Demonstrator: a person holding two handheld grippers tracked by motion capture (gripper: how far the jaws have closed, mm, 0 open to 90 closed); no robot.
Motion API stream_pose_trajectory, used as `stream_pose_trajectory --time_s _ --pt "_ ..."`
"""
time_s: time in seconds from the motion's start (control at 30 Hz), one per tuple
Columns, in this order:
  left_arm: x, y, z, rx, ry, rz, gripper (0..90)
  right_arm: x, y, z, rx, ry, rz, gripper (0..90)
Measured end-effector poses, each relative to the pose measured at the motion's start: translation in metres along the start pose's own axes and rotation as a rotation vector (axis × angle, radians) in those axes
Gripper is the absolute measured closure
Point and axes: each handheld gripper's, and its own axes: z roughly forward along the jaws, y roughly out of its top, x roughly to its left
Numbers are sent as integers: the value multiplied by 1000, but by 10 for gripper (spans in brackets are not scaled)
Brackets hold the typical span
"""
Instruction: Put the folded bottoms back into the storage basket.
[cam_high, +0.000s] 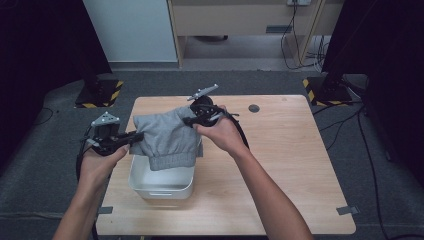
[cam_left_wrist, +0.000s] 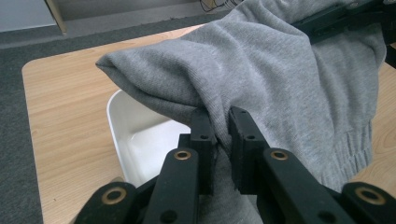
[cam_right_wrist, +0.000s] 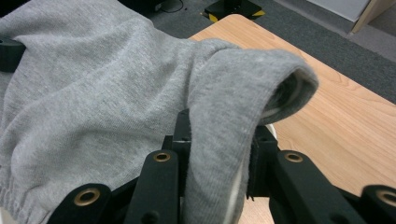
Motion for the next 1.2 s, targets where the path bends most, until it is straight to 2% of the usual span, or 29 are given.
stream_pose_trajectory --time_s 0.8,1.2 --pt "15 -16 -4 17 2 -24 810 10 0 24 29 25 -3 710" --pt "23 -22 -10 20 17 -28 810 16 4 38 43 40 -9 709"
